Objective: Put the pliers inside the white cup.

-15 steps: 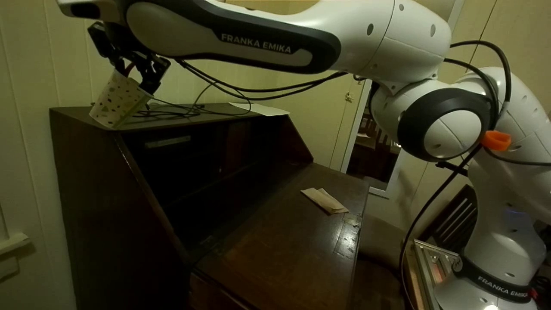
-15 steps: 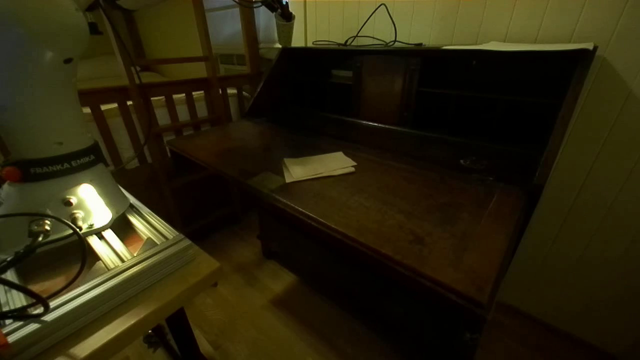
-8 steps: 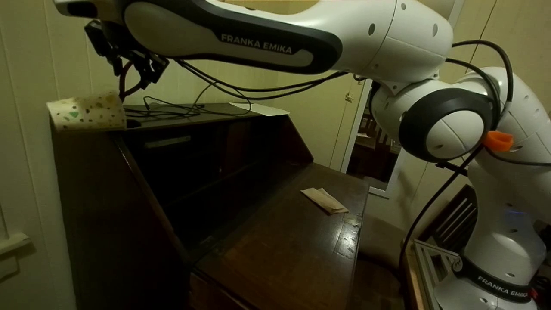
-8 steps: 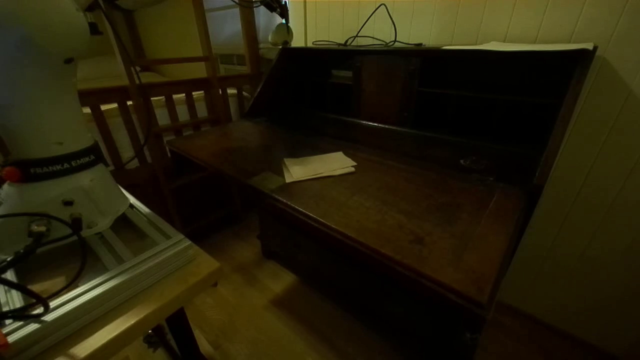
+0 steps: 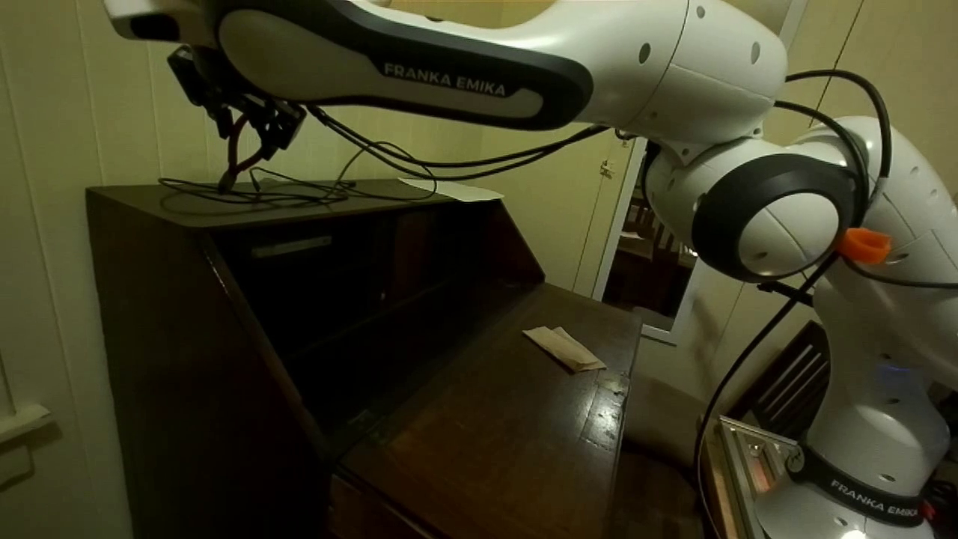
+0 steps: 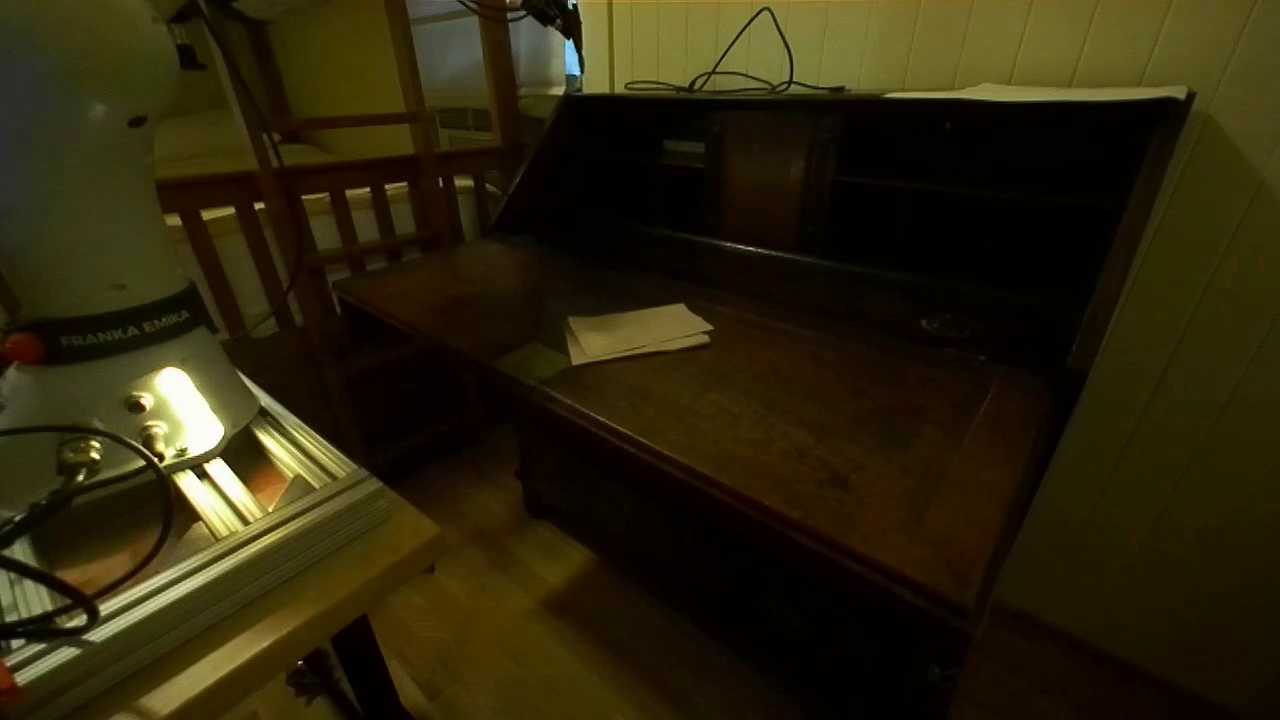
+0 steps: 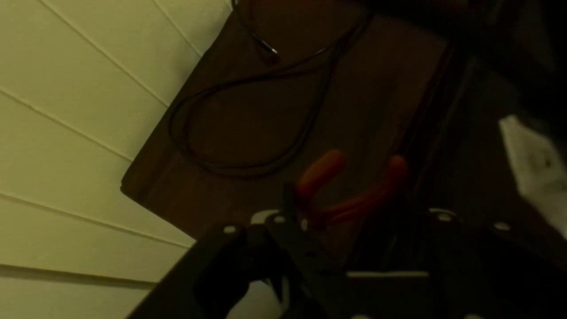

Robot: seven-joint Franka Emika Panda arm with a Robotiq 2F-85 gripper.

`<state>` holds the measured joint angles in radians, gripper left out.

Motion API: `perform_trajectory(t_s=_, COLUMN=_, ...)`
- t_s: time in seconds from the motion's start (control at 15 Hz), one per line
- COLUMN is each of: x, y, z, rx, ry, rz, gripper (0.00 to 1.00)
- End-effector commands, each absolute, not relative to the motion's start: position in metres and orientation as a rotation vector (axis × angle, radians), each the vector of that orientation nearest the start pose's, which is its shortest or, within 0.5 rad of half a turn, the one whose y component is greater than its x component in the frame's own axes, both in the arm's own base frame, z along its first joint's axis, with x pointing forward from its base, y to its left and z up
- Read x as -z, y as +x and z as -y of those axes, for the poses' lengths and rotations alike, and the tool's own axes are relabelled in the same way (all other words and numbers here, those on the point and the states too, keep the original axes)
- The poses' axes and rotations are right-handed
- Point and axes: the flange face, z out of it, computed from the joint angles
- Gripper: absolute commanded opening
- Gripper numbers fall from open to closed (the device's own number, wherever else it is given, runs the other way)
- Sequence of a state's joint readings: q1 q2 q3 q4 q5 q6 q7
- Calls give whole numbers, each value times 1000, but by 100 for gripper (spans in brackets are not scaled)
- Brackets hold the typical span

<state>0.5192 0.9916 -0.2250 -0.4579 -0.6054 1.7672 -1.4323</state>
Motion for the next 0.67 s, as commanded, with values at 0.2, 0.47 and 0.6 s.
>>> perform_trajectory(t_s=0.2, x=-533, y=743, z=-272, rx=36, ry=1555, rz=-1668, gripper=29)
perform_trajectory(t_s=0.47, x=-543, y=746, z=-256, rx=-74, ry=1726, rz=-1483, gripper=29)
perform_trajectory(t_s=0.6, x=-550, y=749, z=-243, rx=-135, ry=1814, rz=-1391, gripper=29)
